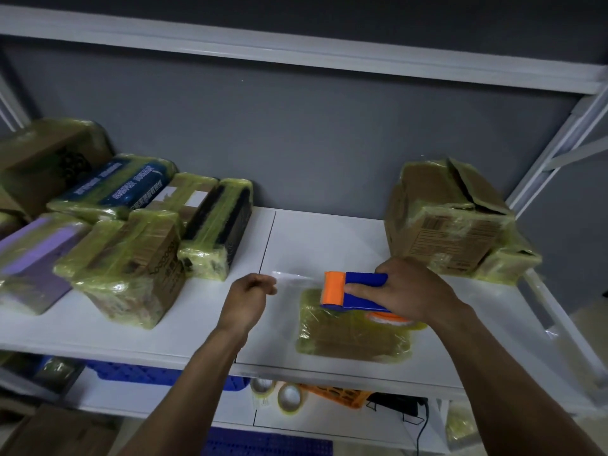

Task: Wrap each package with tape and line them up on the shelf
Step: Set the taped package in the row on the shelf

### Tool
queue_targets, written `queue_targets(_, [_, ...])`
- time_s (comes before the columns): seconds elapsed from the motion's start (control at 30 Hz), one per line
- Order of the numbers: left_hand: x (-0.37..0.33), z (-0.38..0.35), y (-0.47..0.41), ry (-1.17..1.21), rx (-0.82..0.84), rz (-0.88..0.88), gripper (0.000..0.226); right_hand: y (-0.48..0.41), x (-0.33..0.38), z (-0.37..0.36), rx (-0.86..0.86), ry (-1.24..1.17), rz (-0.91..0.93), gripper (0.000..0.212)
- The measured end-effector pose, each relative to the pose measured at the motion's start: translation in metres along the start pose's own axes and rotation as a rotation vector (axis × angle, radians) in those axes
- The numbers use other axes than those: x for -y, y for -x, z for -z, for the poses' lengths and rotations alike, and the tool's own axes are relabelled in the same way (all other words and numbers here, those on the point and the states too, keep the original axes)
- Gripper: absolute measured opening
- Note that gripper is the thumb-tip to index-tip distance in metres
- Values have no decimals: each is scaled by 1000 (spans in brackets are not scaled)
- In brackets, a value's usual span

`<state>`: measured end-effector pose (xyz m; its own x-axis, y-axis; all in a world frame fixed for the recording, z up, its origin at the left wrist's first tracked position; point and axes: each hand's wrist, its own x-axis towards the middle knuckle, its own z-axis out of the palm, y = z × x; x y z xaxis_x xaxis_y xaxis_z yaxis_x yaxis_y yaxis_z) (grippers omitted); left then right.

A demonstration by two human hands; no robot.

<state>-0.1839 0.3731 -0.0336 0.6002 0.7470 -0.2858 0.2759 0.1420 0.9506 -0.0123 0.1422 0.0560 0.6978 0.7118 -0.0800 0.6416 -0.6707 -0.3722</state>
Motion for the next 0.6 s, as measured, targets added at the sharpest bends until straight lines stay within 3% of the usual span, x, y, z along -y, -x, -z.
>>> queue_targets(0.23, [33,-10,10,44,-84,45,15,-14,27,-3,74,198,-68,77])
queue_targets(0.6, [69,-25,3,-200,-11,41,19,-30,42,-29,168,349,-154,75])
